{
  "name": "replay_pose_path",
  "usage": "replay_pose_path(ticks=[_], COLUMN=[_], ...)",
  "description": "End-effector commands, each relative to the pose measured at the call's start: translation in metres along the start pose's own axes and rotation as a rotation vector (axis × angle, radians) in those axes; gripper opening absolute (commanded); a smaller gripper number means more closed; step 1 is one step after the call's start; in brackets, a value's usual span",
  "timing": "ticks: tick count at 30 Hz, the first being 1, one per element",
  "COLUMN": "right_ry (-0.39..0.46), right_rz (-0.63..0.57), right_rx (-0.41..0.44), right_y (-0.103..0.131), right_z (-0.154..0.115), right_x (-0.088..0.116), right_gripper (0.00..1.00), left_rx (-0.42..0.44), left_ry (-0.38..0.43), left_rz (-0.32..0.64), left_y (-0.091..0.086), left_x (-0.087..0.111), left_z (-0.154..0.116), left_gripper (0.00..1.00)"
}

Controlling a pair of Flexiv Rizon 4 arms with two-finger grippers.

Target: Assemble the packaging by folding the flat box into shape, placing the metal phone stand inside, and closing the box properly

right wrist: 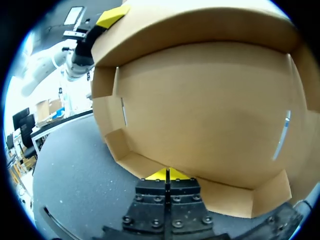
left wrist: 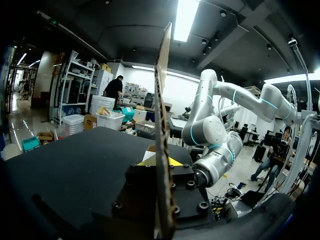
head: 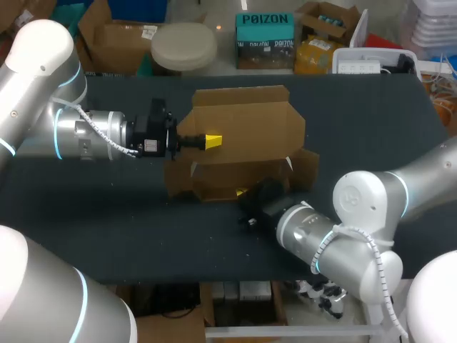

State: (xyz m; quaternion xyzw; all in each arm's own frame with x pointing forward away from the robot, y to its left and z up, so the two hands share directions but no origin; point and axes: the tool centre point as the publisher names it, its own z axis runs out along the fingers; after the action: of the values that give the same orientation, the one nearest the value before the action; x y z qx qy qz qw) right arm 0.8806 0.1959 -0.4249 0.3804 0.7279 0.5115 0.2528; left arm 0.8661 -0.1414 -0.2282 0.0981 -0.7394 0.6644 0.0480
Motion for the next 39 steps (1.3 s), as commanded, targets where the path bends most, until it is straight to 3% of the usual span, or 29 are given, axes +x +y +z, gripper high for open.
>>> replay_pose_path(ticks=[1, 9, 20, 31, 39], right_ry=[0.007, 0.022, 0.094, 0.217, 0.236], right_rz=[-0.007, -0.023, 0.017, 0.007, -0.022], right_rx=[-0.029, -0.095, -0.114, -0.076, -0.023], right_y=[0.002, 0.018, 0.025, 0.022, 0.019], right_z=[-0.009, -0.033, -0.066, -0.101, -0.128], right_x=[0.0, 0.003, -0.003, -0.009, -0.016], right_gripper=[0.0, 0.0, 0.0, 0.05, 0.0], left_rx=[-0.003, -0.003, -0.003, -0.003, -0.003], left_ry=[-0.002, -0.002, -0.002, -0.002, -0.002], left_rz=[-0.001, -0.001, -0.001, -0.001, -0.001], left_y=[0.003, 0.003, 0.003, 0.003, 0.003], left_x=[-0.001, -0.001, -0.001, -0.001, -0.001], left_z=[0.0, 0.0, 0.0, 0.0, 0.0], left_gripper=[0.0, 0.0, 0.0, 0.0, 0.0])
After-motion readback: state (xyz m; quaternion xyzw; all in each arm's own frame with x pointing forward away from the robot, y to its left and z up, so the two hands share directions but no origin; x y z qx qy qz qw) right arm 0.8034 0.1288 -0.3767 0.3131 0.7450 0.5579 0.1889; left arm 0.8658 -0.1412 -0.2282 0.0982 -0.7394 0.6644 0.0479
